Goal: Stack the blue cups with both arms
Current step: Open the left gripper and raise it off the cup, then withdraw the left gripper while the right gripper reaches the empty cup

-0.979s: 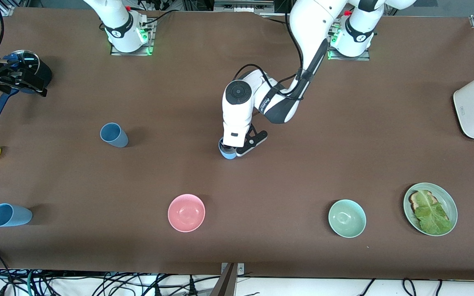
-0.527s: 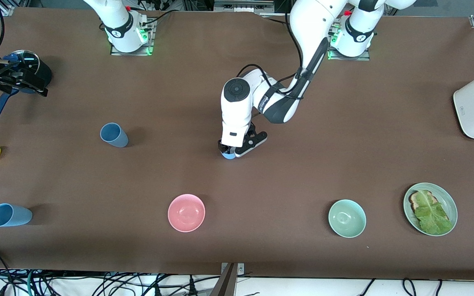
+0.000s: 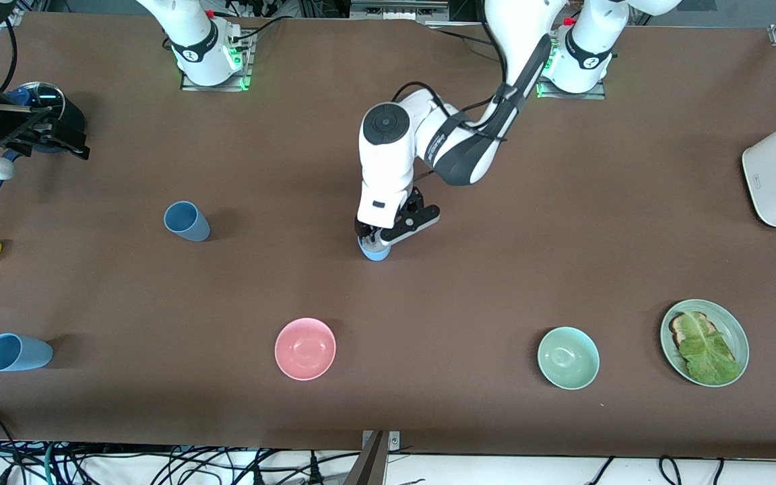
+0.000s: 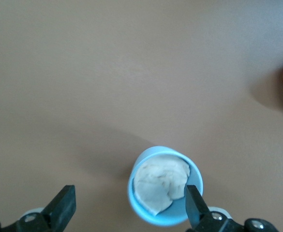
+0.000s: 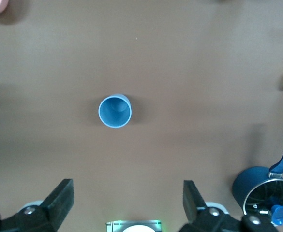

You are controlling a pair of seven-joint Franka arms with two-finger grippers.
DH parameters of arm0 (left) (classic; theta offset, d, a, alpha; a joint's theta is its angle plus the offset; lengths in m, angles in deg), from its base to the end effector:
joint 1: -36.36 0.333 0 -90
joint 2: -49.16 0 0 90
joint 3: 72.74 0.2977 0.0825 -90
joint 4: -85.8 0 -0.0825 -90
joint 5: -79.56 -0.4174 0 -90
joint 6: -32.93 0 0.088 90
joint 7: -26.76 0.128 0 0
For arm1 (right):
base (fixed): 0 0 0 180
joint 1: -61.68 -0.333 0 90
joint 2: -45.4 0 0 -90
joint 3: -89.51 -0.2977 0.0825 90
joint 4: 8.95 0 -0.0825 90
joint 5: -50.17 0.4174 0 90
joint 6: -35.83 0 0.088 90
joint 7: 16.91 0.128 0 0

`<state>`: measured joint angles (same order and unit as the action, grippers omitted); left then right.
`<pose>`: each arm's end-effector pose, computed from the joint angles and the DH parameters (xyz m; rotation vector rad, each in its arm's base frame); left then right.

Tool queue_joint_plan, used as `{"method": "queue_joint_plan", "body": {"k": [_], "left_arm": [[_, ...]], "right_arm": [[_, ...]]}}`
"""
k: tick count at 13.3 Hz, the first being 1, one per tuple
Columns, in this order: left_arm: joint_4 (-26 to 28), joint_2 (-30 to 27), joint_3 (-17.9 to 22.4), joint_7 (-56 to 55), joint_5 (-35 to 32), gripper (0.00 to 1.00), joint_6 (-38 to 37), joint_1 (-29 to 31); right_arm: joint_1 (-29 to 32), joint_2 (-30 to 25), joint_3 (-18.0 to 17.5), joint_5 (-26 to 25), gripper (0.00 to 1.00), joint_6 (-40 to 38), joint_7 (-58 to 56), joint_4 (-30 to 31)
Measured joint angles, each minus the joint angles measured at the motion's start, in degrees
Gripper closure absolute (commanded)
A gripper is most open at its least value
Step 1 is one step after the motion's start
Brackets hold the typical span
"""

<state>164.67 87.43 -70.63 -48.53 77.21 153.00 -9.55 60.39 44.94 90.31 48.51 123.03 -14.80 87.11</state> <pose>0.5420 -0.5224 0.2757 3.0190 0.8055 0.1198 0.5719 0.0010 0.5333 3.1009 -0.0427 -0.2267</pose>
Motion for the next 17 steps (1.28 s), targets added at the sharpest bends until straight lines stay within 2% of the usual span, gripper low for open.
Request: {"method": "queue_joint_plan", "body": {"k": [3, 6, 10, 17], "left_arm": [[-0.03, -4.21, 0.55, 7.58, 0.0, 0.0, -7.91, 1.2], [-0.04, -8.3, 0.85, 17.73, 0.03, 0.0, -13.28, 5.65], [-0.02, -12.84, 0.86, 31.85, 0.88, 0.0, -17.01, 13.04], [0.01, -18.13, 0.9, 49.97, 1.01, 0.0, -22.26, 22.29]], "right_arm": [[-0.42, 1.94, -0.07, 0.0, 0.0, -0.26, 0.0, 0.4], [-0.42, 2.87, -0.07, 0.0, 0.0, -0.43, 0.0, 0.42], [-0.44, 2.85, -0.1, 0.0, 0.0, -0.53, 0.0, 0.42], [-0.46, 2.86, -0.78, 0.0, 0.0, -0.64, 0.0, 0.42]]}}
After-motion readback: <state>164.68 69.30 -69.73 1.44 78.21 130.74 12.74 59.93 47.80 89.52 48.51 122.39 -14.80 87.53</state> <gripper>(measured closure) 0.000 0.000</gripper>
